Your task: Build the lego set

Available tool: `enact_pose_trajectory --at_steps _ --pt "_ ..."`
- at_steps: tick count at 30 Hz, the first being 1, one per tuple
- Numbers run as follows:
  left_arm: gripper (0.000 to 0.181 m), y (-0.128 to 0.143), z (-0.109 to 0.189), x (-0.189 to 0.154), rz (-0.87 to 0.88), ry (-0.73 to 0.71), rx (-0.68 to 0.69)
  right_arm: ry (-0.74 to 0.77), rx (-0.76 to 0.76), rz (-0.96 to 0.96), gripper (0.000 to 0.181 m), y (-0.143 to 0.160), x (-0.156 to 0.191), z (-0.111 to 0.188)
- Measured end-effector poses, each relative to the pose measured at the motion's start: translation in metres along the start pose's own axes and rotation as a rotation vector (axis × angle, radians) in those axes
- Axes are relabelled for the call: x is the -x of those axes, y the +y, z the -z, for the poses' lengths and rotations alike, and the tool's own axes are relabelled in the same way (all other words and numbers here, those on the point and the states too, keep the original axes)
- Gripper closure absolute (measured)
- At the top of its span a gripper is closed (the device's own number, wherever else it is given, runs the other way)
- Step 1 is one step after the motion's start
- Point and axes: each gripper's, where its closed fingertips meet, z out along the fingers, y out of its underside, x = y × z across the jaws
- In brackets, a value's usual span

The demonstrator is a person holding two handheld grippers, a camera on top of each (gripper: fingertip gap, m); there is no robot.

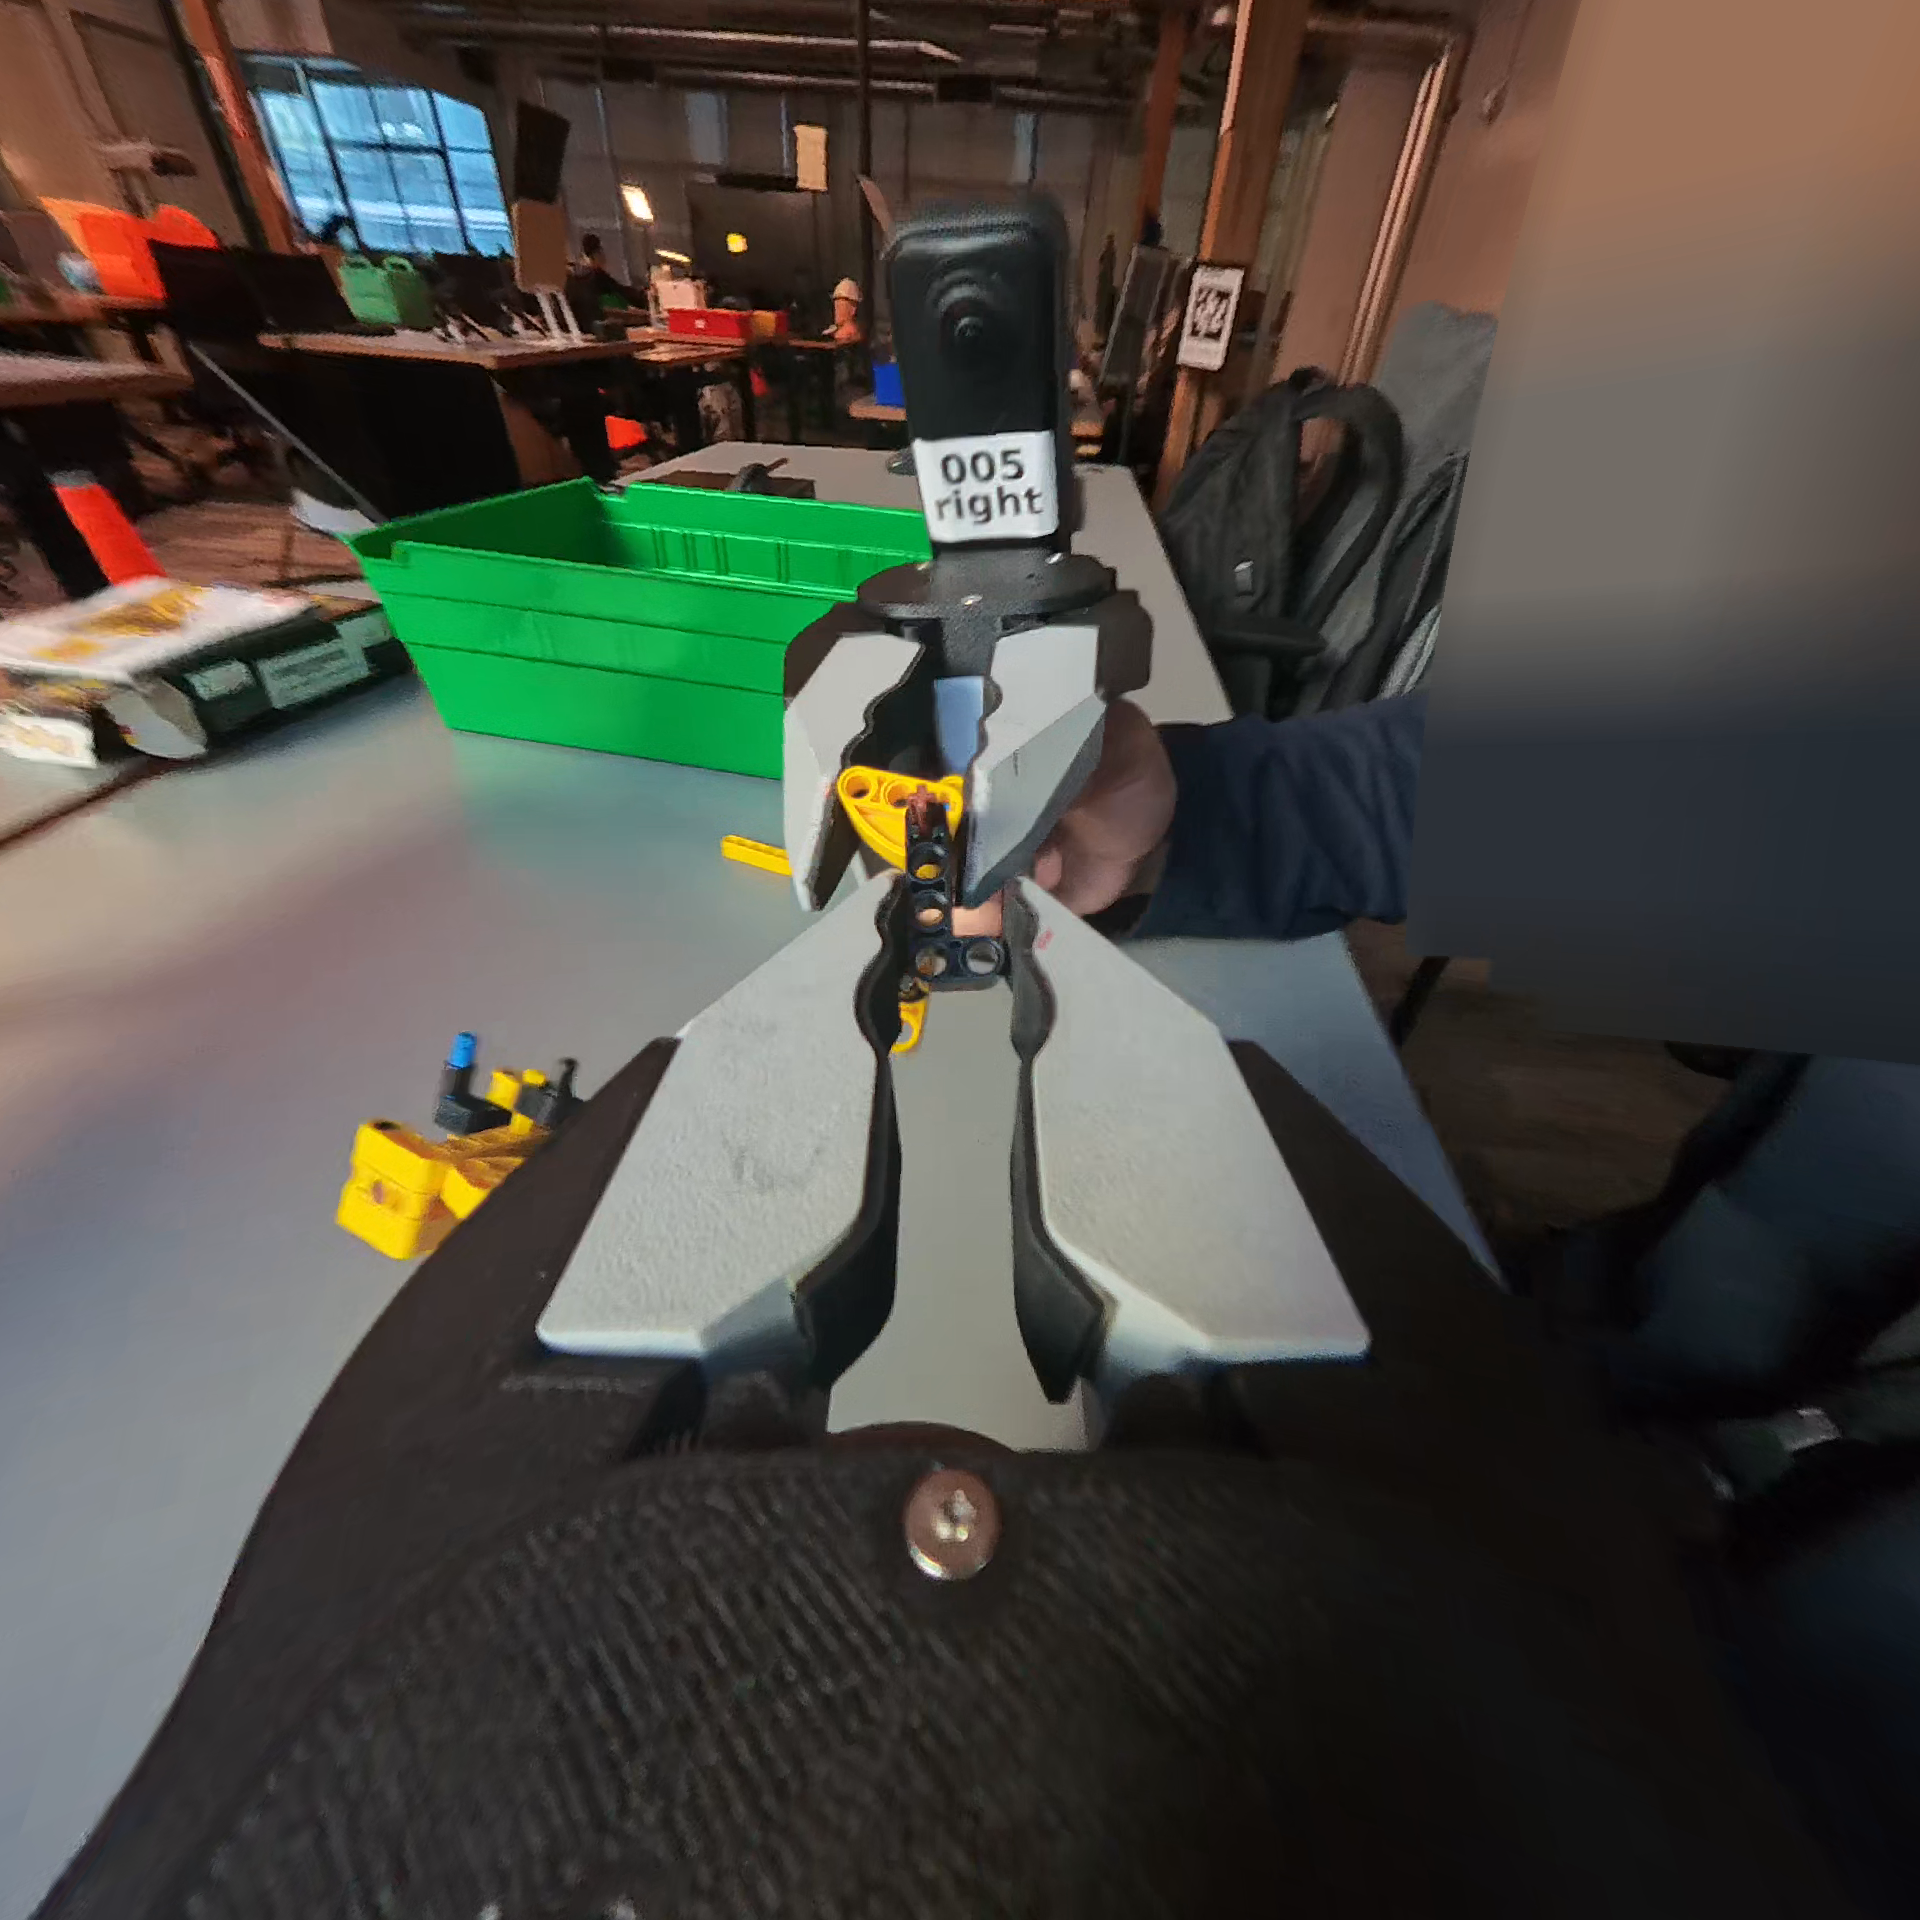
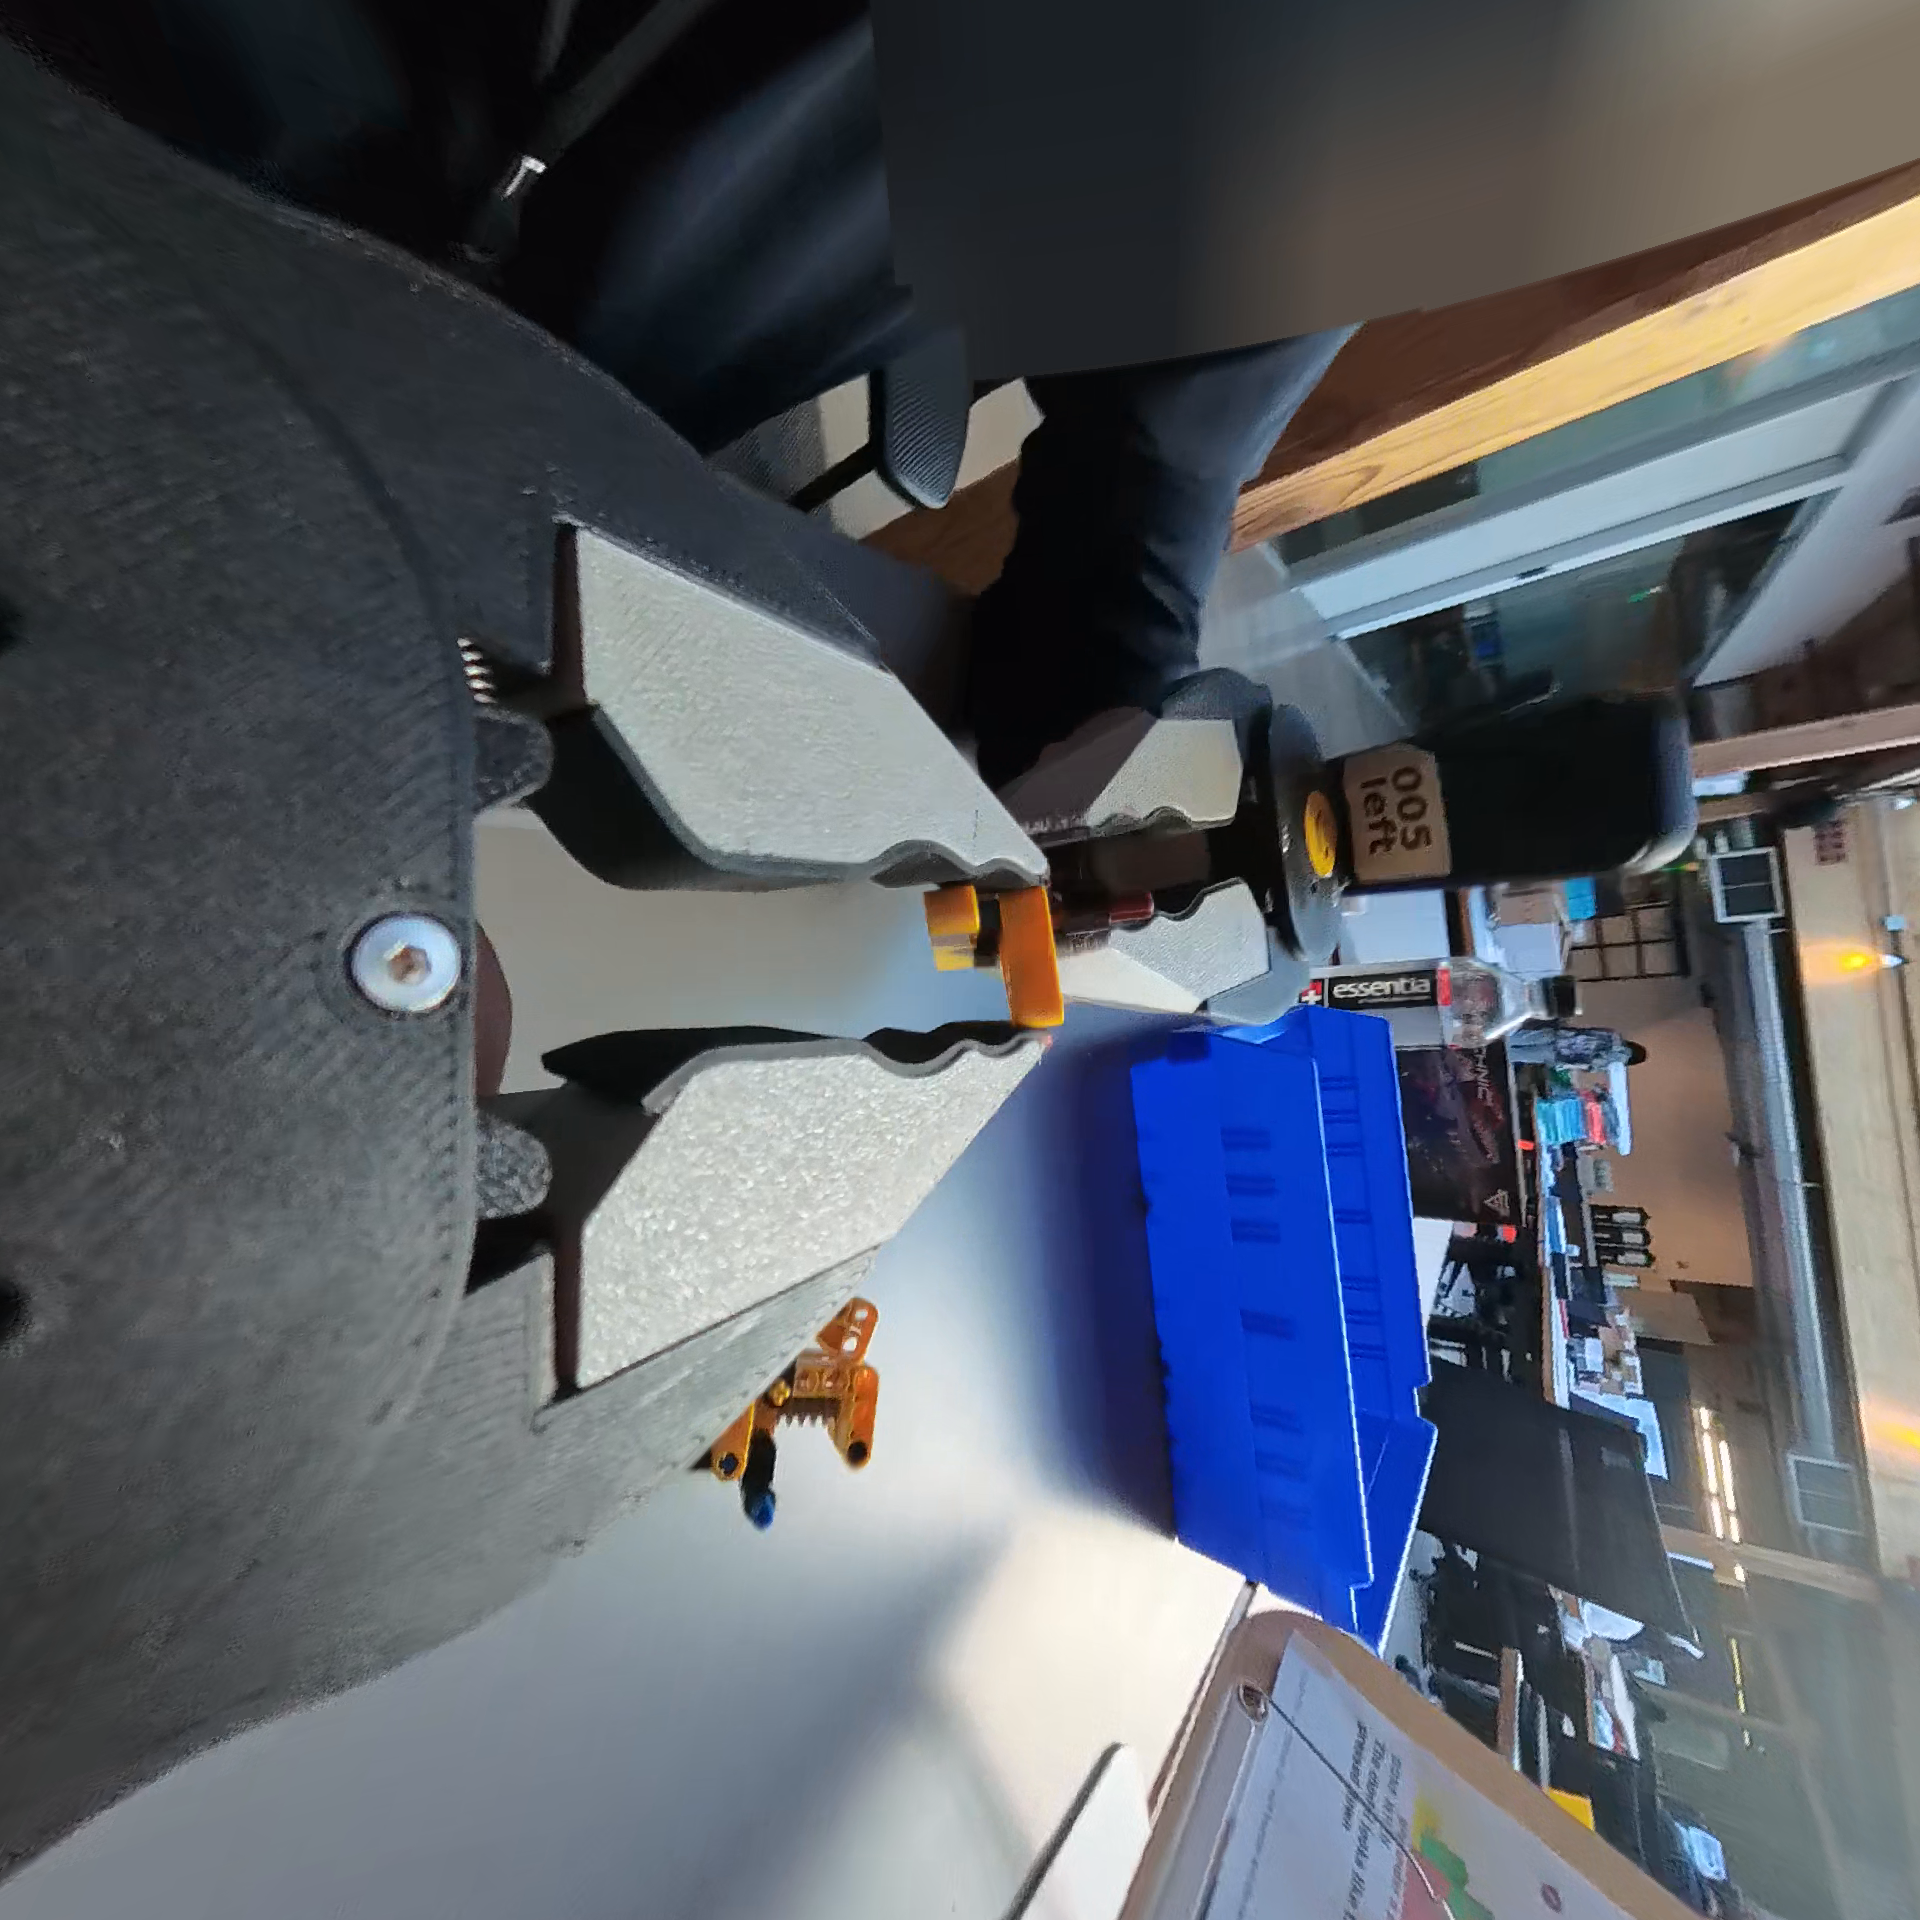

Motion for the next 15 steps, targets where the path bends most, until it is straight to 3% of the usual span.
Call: enact_pose_trajectory --at_steps 6,11,15 --pt "0.168 0.011 0.004 0.002 -0.136 -0.061 0.032 0.160 0.219 0.375 0.159 0.011 0.003 0.003" --pt "0.168 0.019 0.002 -0.010 -0.319 -0.061 0.057 0.092 0.260 0.456 0.159 0.018 0.017 0.005" --pt "0.168 0.037 -0.002 -0.010 -0.291 -0.035 0.168 0.109 0.358 0.534 0.159 0.035 0.016 0.009"
